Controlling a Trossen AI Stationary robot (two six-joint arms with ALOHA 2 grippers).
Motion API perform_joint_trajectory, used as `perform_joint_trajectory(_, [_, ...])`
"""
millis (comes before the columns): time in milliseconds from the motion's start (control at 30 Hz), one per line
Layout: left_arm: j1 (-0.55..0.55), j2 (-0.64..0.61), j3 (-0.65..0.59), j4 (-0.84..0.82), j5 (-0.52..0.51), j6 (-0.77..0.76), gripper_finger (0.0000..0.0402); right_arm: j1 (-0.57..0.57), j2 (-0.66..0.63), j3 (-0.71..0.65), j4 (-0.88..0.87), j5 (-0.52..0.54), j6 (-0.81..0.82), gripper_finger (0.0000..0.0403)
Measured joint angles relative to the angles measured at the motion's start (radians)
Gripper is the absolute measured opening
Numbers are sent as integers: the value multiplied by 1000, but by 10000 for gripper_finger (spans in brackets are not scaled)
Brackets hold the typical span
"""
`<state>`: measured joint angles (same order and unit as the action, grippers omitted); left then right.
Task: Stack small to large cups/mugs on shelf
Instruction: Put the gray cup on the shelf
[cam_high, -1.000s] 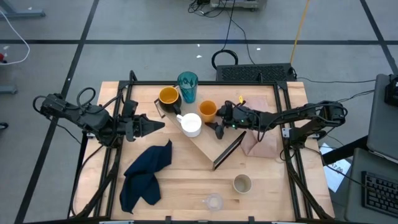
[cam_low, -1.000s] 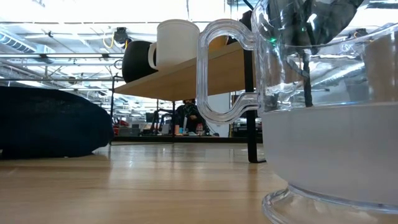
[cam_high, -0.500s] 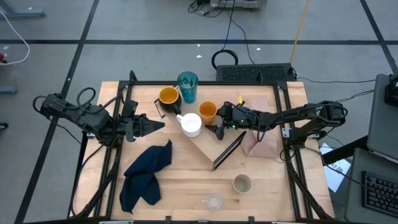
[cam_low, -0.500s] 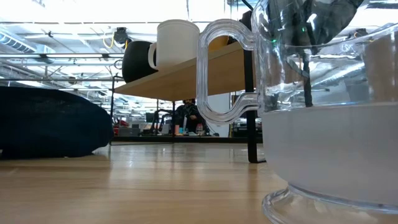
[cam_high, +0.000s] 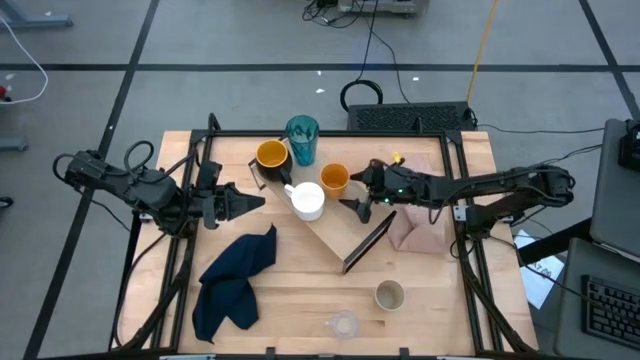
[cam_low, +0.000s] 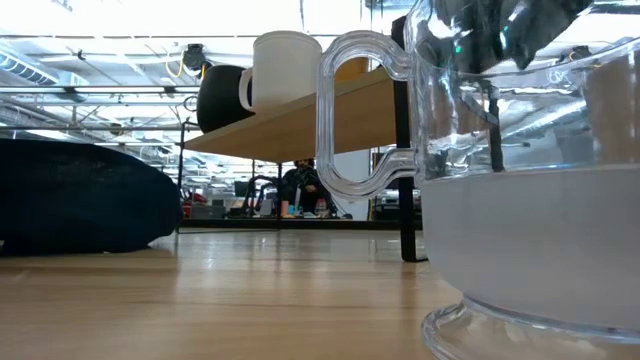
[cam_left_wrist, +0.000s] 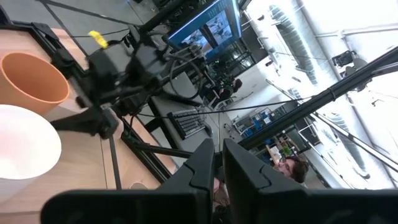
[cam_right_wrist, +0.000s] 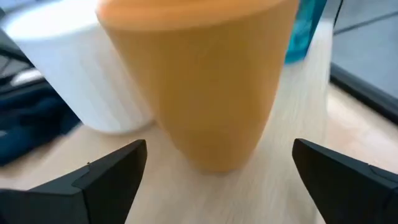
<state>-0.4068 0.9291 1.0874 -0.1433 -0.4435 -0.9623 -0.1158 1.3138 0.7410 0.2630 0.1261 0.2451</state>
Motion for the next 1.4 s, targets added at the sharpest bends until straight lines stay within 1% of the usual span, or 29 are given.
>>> perform_joint_trajectory(133, [0, 0, 0, -2, 0, 11, 33, 5, -66, 0, -13, 0, 8, 392])
perform_joint_trajectory(400, [0, 0, 0, -2, 8, 14, 33, 67, -241, 1, -59, -28, 196, 391])
perform_joint_trajectory(533, [0, 0, 0, -1, 20, 13, 33, 132, -333, 1, -73, -29, 343, 391])
perform_joint_trajectory(700, [0, 0, 0, -2, 33, 18, 33, 262, -400, 1, -90, -31, 475, 391])
perform_joint_trajectory(833, [0, 0, 0, -3, 34, 39, 33, 375, -422, 1, -79, -28, 606, 391])
perform_joint_trajectory(1000, [0, 0, 0, -3, 34, 57, 33, 510, -423, 1, 25, -21, 712, 391])
perform_joint_trajectory(1167, [0, 0, 0, -28, 34, 66, 33, 635, -401, 6, 78, 68, 746, 391])
perform_joint_trajectory(1300, [0, 0, 0, -57, 35, 48, 33, 716, -350, 69, 46, 127, 733, 391])
perform_joint_trajectory(1400, [0, 1, 0, -66, 35, 36, 33, 764, -291, 157, -81, 135, 715, 391])
